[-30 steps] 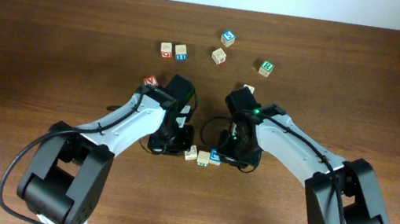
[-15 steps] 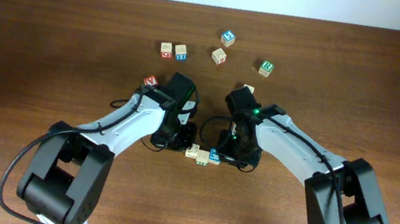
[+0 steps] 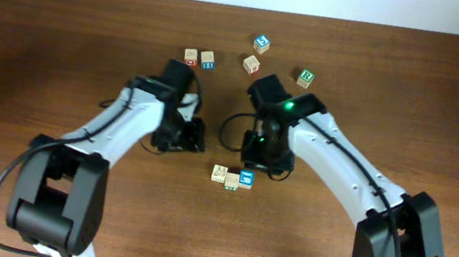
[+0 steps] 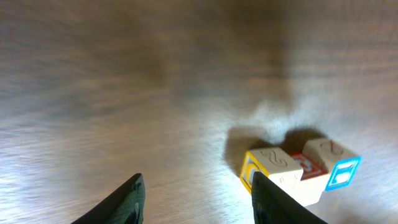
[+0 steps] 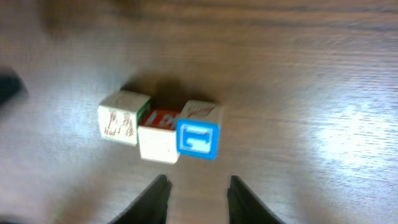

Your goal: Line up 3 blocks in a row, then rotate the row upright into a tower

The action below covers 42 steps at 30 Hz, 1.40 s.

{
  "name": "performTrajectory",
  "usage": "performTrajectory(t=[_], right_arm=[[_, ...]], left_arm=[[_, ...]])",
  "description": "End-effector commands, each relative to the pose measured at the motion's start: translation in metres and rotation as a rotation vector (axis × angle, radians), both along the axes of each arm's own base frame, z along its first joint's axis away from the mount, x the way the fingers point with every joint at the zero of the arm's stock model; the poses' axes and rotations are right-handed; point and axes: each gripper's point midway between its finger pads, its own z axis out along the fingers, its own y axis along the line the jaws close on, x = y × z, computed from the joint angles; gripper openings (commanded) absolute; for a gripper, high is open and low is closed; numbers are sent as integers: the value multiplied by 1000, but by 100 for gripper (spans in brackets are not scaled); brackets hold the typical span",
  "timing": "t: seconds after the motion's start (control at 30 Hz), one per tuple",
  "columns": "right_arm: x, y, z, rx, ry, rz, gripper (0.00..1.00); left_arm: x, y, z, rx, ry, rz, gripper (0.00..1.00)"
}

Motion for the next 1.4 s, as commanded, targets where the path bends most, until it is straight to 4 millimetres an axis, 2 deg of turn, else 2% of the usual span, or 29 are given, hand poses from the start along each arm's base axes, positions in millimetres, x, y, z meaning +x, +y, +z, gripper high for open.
performTrajectory(t=[0.0, 0.07, 0.2, 0.5, 0.77, 1.37], right_arm=[[-26, 20, 0, -30, 6, 30, 7], [-42, 28, -9, -63, 13, 28, 4], [-57, 44, -21, -88, -21, 29, 4], [-56, 41, -52, -155, -10, 1, 4], [-54, 39, -68, -166, 22, -13, 4], [-40, 40, -71, -140, -4, -23, 4]], left_arm=[[34, 43, 22, -6, -83, 115, 54], [40, 67, 22, -3, -83, 179, 54], [44, 88, 22, -1, -84, 235, 54], [42, 83, 22, -1, -80, 222, 55], [41, 77, 22, -1, -80, 206, 55], [40, 77, 22, -1, -76, 205, 54]])
